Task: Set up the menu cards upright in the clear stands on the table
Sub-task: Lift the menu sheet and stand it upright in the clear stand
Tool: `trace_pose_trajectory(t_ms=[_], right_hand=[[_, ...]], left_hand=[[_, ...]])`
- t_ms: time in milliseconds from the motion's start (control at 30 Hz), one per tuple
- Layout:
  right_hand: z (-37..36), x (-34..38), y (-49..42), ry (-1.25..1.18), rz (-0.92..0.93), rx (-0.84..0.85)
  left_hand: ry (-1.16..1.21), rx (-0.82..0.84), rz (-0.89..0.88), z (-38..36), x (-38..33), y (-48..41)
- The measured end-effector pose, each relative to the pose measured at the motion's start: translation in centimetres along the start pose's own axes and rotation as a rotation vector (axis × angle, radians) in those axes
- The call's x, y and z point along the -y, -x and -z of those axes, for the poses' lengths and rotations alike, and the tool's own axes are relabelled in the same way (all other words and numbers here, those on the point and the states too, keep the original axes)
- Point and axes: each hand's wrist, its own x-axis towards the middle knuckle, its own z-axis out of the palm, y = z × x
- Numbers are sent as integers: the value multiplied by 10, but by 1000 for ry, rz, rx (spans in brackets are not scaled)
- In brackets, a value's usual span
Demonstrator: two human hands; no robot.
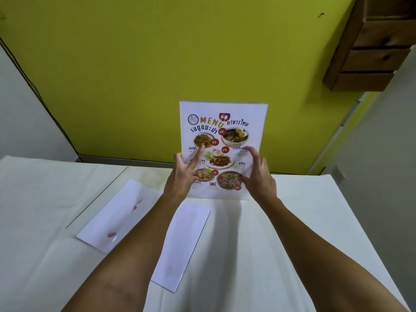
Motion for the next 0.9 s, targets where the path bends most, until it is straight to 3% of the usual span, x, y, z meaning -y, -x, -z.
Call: trace_pose_trajectory(t_ms=[533, 733, 900], right_hand=[[2, -9, 4, -111, 53, 23], [11, -16, 13, 3, 73, 31], [14, -11, 26, 195, 34, -176]], left_hand=[[-65, 34, 42, 1, 1, 8], [-2, 77, 62, 1, 18, 33], [-21, 106, 76, -8, 37, 75]])
